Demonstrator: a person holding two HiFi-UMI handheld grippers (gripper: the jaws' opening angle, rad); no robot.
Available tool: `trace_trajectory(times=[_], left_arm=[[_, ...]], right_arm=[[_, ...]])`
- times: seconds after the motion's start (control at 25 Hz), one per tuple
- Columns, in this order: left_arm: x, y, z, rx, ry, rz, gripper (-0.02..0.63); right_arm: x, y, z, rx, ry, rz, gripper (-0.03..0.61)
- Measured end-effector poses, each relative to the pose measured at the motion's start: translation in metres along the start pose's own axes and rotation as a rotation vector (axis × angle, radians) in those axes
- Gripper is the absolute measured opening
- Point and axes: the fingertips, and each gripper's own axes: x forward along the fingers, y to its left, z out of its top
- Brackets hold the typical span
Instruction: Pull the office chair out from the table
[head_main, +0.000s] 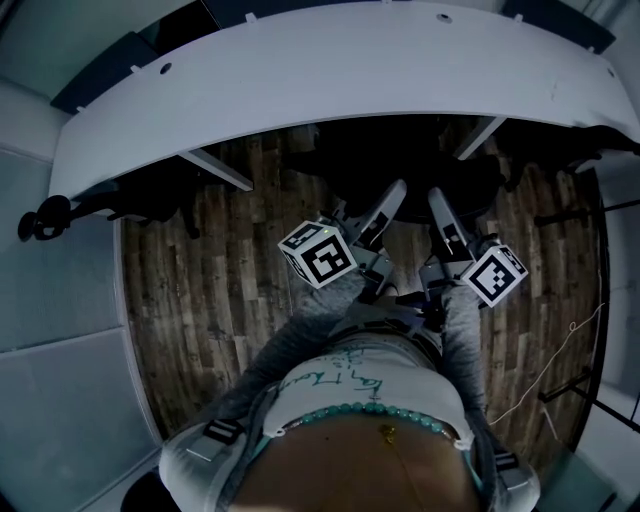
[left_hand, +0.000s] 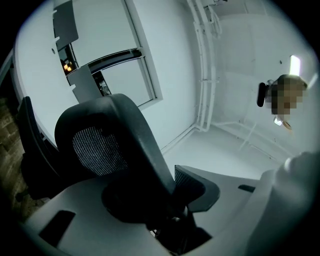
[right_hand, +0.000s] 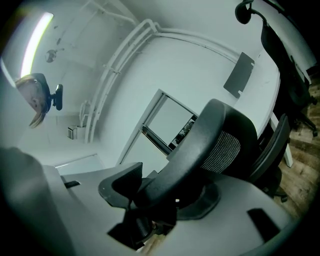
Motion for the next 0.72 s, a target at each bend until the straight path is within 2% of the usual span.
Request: trace_trajectory(times=[0.32,0.72], left_arm=[[-0.003,0.007,-0.003,-0.022,-0.028,0.02,0.143],[-0.005,0.016,-0.008,-0.044,-0.047,0.036,0.127]], right_arm=[[0.004,-0.006,-0.004,0.034,0.011,0.034,0.192],[0.004,-0.014,-0.011,0.053,0.039,0.03,0.181]])
